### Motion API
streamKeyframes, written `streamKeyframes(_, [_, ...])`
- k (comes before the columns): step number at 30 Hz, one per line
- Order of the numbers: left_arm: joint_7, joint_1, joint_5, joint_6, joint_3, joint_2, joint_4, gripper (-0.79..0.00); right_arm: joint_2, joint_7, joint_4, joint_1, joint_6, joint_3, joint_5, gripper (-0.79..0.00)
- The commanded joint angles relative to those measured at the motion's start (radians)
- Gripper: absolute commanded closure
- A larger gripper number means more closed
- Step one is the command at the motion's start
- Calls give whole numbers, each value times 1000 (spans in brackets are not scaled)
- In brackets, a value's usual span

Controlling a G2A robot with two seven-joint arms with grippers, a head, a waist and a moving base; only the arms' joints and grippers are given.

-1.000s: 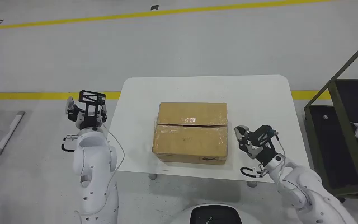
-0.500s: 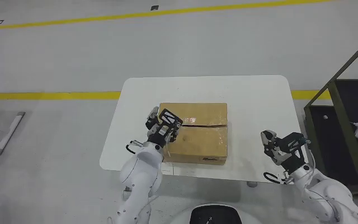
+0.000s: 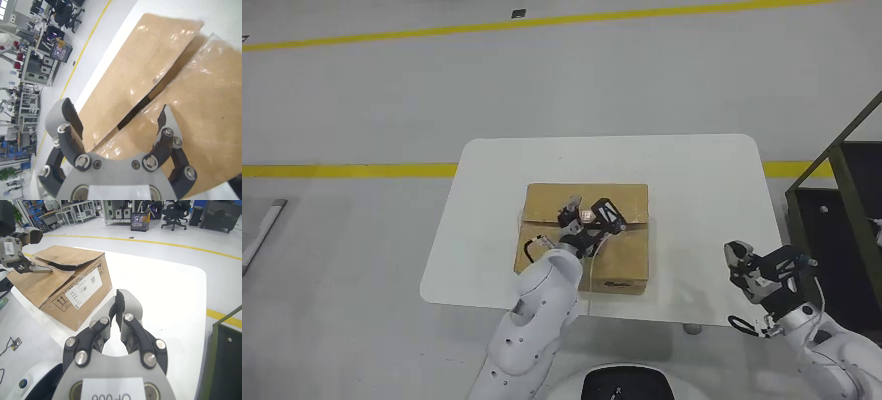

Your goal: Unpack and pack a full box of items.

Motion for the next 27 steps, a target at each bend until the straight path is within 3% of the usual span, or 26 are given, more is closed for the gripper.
streamKeyframes(1, [-26,-19,5,-13,6,-2,10,-785,0,-1,-1,-3,2,3,2,0])
streamKeyframes(9, [-40,-73,106,8,27,-7,67,-785,-1,-5,-2,-15,1,1,6,0])
streamKeyframes(17, [20,-89,249,39,68,-9,106,-785,-2,-5,-9,-16,3,-4,7,0])
streamKeyframes(19, [39,-86,267,54,72,-9,104,-299,-2,-5,-9,-17,3,-4,7,0])
streamKeyframes(20, [47,-84,277,64,74,-10,102,0,-3,-5,-9,-17,5,-4,7,0])
streamKeyframes(27, [109,-52,335,74,95,-10,64,0,-4,-5,-9,-17,10,-8,7,0])
